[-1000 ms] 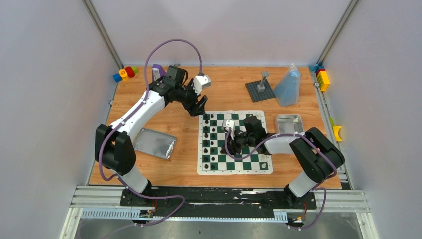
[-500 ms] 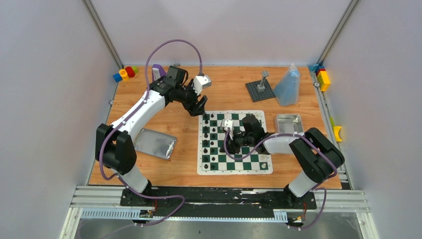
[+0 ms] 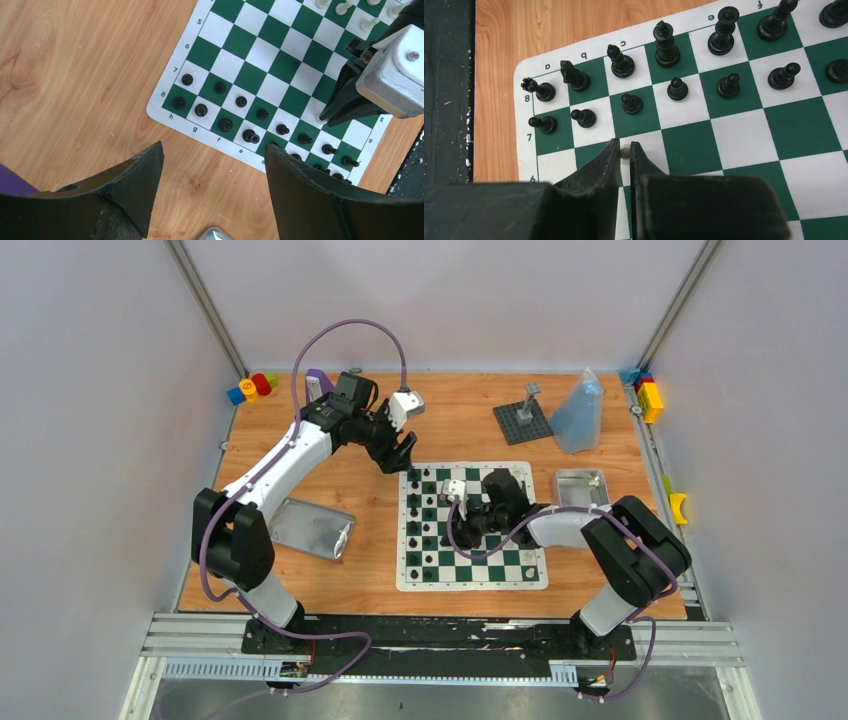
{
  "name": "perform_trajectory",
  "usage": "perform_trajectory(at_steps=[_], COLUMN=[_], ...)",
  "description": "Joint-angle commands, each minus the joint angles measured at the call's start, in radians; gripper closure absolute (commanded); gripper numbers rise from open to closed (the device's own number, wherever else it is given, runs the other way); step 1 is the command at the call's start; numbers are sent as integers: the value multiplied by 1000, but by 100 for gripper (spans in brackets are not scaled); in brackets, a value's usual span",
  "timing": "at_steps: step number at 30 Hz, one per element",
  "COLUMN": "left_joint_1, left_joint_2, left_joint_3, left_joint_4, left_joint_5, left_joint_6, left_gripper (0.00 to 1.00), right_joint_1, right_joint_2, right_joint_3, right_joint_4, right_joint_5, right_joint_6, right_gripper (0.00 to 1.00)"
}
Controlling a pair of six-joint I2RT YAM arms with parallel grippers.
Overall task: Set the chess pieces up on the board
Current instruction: Pick up the chess piece from the chessboard, then place the chess piece on the chessboard.
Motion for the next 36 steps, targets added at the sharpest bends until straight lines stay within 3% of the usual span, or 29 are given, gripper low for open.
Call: perform_trajectory(at_steps=[1, 12, 21, 36], left_joint_1=[6, 8, 8, 8], left_joint_2=[3, -5, -3, 7], left_joint_3=[13, 20, 27, 36], left_joint_4=[5, -4, -7, -11], left_joint_5=[-1, -5, -6, -1], left_joint_6=[18, 28, 31, 25], left_gripper=[19, 19, 19, 19], right_joint_1=[8, -64, -243, -350], right_joint_2=[-58, -262, -420, -494], right_joint_3=[58, 113, 67, -94], right_joint_4=[-71, -499, -786, -758], right_joint_5=[-1, -62, -73, -47], right_joint_6=[-36, -332, -553, -559], right_gripper=[99, 100, 100, 100])
